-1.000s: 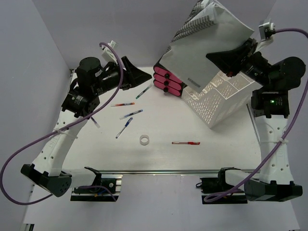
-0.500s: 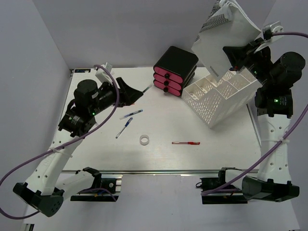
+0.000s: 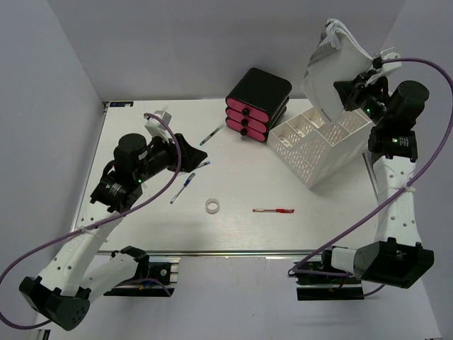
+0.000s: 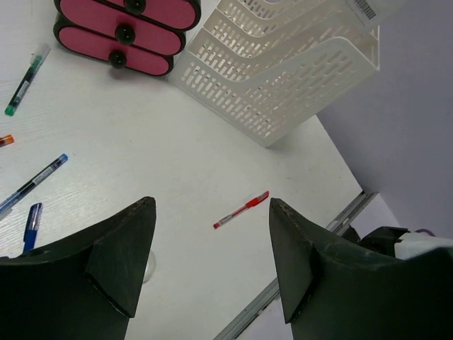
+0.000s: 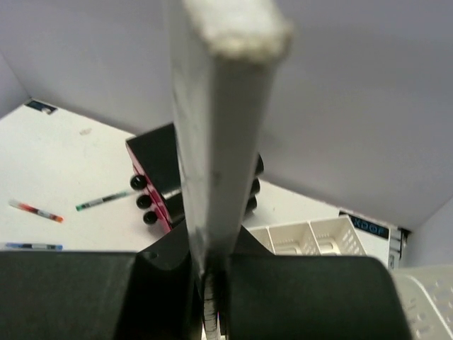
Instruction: Organize the desk
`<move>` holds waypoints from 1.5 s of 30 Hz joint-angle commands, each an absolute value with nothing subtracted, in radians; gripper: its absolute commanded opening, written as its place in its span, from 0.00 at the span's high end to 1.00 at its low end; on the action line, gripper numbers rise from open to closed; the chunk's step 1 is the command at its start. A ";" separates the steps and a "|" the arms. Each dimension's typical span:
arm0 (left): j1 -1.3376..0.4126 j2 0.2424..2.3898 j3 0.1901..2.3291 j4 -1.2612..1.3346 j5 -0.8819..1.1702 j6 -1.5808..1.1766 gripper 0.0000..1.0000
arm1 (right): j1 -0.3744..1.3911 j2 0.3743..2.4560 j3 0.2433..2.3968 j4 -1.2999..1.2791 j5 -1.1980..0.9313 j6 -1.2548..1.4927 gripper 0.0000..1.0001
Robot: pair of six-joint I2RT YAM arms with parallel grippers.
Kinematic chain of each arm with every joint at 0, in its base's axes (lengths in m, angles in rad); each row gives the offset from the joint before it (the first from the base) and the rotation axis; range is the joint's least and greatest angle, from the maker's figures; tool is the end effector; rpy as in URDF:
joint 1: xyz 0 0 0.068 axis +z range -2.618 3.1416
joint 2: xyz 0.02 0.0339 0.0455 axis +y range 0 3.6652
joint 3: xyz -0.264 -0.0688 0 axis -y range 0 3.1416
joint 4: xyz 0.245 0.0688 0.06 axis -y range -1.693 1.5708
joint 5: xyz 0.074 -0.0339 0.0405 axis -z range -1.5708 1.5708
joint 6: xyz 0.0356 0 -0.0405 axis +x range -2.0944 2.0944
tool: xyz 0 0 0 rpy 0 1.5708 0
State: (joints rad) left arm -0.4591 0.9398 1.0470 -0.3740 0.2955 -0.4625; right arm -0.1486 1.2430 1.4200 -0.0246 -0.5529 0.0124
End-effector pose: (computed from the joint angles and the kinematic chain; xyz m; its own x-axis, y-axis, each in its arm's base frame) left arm 0.1798 -0.1004 0.3840 -0.5130 -0.2225 -0.8290 0.4993 0.7082 -0.4991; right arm 0.2685 -0.0213 0.4815 0.1453 -0.0111 -0.9893 -0.3892 0.9187 -0.0675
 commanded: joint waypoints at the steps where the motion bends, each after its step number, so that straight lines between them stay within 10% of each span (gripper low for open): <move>1: -0.459 0.907 1.000 -0.318 0.290 -0.411 0.25 | -0.167 1.210 1.378 0.124 -0.569 -0.032 1.00; 45: -0.459 0.752 0.816 -0.319 0.305 -0.314 0.24 | -0.183 1.164 1.049 0.048 -0.658 -0.158 0.99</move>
